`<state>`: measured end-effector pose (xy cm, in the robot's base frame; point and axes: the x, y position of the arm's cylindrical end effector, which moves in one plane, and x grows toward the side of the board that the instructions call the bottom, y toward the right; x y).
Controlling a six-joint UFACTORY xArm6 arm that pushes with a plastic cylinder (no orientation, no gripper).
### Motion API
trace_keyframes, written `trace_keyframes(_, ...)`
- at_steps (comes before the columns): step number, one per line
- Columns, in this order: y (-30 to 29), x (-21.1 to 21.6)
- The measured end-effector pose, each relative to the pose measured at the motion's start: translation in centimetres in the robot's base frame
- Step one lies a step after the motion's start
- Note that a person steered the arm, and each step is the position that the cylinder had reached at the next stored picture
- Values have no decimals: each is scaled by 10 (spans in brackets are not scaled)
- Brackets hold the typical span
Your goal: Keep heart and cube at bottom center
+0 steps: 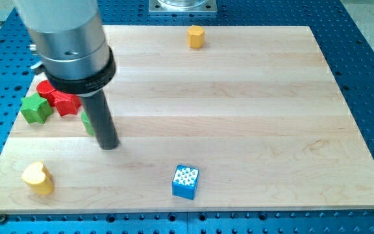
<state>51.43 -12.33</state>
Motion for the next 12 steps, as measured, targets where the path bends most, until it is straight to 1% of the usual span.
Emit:
trace_keyframes(1, -32, -35)
trace_keyframes(2, -86, -41)
trace_keyframes(3, -51, -28)
trace_keyframes(5, -155, 18)
trace_keyframes(6, -178, 77)
trace_keyframes(7, -116, 84)
trace_keyframes(8, -63, 78)
trace_keyframes(9, -105, 65)
trace_keyframes(11, 11, 63)
trace_keyframes(12, -33, 76)
